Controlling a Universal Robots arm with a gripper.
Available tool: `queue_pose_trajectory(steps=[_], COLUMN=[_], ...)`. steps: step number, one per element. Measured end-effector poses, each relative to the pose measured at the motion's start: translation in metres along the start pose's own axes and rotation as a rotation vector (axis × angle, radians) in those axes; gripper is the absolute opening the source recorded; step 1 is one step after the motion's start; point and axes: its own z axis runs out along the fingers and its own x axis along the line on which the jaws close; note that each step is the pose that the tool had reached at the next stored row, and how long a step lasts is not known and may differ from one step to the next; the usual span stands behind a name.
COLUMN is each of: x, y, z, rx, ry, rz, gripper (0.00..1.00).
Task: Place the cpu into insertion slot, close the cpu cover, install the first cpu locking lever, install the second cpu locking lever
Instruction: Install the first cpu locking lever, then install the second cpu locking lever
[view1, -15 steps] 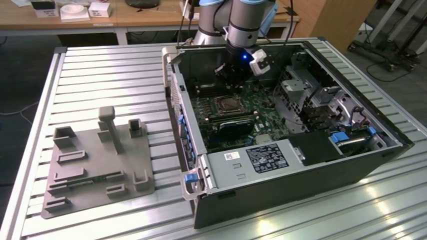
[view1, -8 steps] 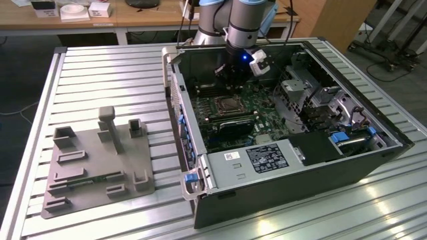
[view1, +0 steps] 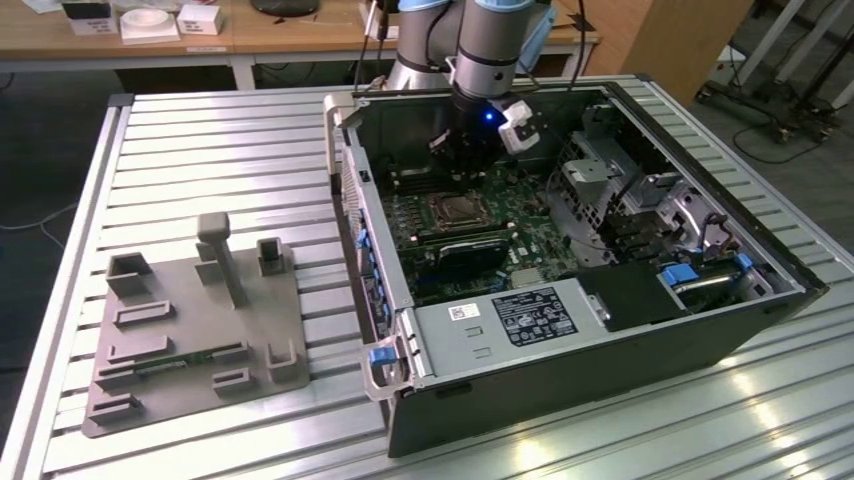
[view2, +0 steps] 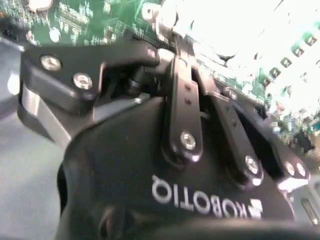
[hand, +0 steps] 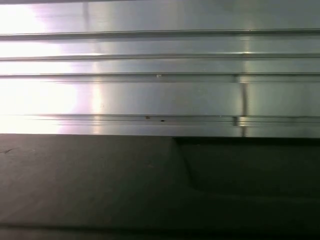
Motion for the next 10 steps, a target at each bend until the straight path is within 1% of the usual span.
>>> queue_pose_trajectory(steps=[1, 2, 4, 5, 10], x=[-0.0002, -0.0003, -0.0001, -0.0002, -0.0001], y=[0.0002, 0.0004, 0.0000, 0.0000, -0.0011], z=[-0.0011, -0.0037, -0.0108, -0.0125, -0.0136], rx=[-0.0011, -0.0028, -0.0027, -0.0034, -0.0052], ry=[-0.0009, -0.0014, -0.0003, -0.0005, -0.0004], rz=[0.000, 0.000, 0.000, 0.000, 0.000], gripper=[0.10, 0.10, 0.10, 0.10, 0.10])
